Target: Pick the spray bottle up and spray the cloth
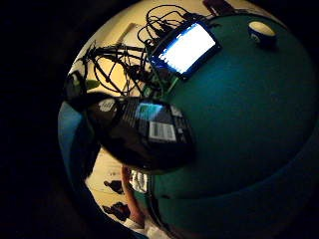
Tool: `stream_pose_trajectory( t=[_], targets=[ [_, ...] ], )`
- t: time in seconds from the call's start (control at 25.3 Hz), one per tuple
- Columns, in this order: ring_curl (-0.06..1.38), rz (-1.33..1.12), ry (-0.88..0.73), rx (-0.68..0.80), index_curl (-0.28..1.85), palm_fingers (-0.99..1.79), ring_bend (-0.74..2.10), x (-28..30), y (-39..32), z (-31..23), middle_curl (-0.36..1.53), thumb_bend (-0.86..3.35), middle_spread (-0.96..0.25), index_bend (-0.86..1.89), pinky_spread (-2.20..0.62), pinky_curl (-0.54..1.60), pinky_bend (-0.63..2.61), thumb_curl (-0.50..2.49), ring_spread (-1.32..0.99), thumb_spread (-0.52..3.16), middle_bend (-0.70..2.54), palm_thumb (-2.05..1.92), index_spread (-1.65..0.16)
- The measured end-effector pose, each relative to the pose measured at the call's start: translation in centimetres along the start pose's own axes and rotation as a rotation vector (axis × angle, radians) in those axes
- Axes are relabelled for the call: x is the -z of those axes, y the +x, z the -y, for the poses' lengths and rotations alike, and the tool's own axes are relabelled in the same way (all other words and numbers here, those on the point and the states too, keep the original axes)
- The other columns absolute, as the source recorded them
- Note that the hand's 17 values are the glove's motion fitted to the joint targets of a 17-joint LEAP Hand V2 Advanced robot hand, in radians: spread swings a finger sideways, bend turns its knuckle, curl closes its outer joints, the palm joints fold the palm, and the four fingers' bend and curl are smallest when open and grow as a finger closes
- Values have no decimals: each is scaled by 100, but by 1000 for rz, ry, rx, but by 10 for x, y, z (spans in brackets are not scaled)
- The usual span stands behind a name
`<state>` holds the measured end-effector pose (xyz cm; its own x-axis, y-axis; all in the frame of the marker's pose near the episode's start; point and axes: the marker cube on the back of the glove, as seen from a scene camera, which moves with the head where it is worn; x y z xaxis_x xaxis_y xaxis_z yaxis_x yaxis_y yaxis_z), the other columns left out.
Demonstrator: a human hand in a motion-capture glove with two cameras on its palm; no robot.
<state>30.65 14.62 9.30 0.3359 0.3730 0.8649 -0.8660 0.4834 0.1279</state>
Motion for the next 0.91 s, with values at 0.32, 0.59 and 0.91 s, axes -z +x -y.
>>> stream_pose_trajectory(
  t=[0.32,0.59,0.91],
  targets=[
    [54,86,1,-42,48,133,73,-13,-11,11,54,10,-25,54,-12,56,66,59,-24,47,49,113,-31],
    [57,43,-37,-36,48,96,75,-9,8,-3,59,-5,-25,34,-21,56,60,58,-25,53,50,97,-29],
    [52,90,-46,-58,39,62,62,-47,-20,34,53,-8,-19,13,-8,49,40,49,-20,76,44,75,-34]
  ],
)
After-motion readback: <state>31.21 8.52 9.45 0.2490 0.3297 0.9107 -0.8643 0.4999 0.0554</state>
